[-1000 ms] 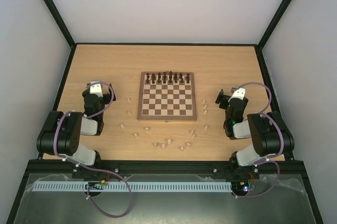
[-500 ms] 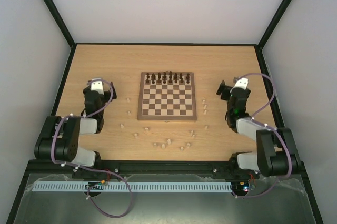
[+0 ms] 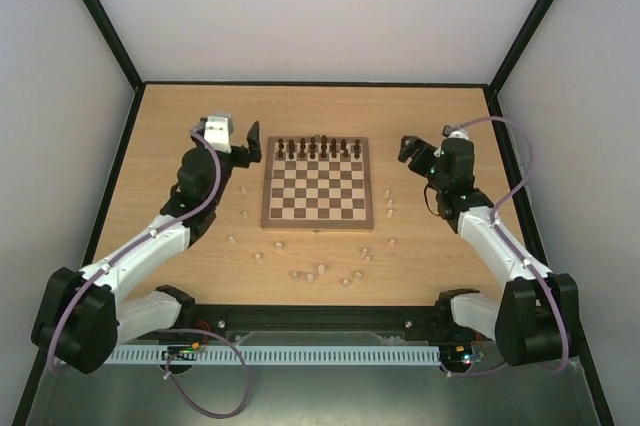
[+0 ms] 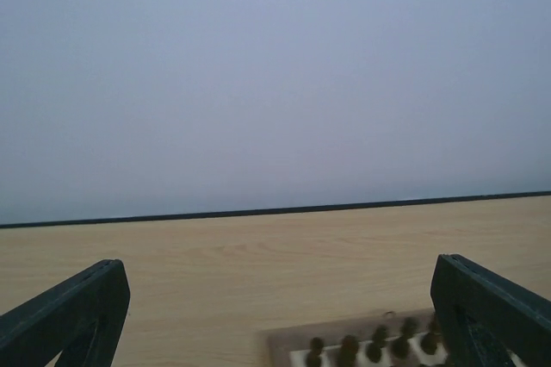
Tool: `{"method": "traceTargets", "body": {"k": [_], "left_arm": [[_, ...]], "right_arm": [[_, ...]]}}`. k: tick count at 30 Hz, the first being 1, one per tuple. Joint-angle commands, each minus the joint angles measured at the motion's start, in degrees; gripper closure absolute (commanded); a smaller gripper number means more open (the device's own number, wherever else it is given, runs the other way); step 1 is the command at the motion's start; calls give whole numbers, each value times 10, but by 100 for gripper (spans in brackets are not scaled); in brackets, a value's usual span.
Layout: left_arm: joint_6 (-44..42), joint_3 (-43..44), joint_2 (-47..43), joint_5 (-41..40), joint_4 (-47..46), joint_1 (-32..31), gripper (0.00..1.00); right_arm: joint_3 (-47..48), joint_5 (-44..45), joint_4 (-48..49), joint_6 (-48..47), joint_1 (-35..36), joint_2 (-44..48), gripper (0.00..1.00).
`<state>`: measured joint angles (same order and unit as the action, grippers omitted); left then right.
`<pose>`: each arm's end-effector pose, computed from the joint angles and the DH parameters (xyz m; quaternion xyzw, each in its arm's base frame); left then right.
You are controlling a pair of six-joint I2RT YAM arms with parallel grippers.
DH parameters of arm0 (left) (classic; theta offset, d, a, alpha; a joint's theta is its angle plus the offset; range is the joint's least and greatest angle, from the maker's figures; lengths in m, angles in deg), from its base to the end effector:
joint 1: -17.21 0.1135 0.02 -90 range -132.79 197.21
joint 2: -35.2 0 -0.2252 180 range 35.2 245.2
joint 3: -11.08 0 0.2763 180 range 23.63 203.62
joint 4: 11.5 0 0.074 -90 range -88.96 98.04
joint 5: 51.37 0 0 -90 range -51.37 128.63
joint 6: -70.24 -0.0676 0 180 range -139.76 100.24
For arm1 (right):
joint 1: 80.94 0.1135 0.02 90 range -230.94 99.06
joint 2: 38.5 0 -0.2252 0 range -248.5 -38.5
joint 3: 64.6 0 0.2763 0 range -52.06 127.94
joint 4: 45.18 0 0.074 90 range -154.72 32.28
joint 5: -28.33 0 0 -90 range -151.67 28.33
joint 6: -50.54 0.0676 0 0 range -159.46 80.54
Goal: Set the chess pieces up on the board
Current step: Pick up the chess piece at the center of the board.
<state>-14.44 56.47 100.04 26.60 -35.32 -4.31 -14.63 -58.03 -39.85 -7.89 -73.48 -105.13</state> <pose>0.3070 -0.1059 0.2360 0.0191 0.6800 -0.1000 0.7261 0.3318 0.0391 0.2132 0.1811 0.7518 0.1885 0.6053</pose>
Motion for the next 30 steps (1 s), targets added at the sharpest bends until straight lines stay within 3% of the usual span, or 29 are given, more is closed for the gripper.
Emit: {"method": "traceTargets", "body": {"k": [1, 4, 8, 12, 16, 19, 22, 26, 30], "left_arm": [[19, 59, -16, -56, 115, -47, 1], [43, 74, -34, -76, 151, -95, 1], [129, 131, -26, -90, 251, -138, 1], [173, 178, -13, -21, 368, -152, 1], [150, 137, -62, 34, 348, -179, 1], [186, 105, -93, 17, 342, -178, 1], [181, 72, -103, 84, 317, -173, 1], [204, 34, -79, 104, 268, -172, 1], [206, 50, -36, 55, 293, -173, 1]], "right_arm": [[34, -108, -94, 38, 16, 39, 1], [36, -77, -166, 116, 13, 81, 1], [28, -183, -162, 109, 15, 95, 1], [36, -146, -186, 95, 47, 98, 1], [32, -34, -201, 78, 90, 96, 1], [51, 37, -235, 54, 118, 77, 1], [70, 116, -264, 27, 148, 60, 1], [72, 150, -290, 2, 159, 46, 3], [76, 162, -310, -7, 159, 18, 4]]}}
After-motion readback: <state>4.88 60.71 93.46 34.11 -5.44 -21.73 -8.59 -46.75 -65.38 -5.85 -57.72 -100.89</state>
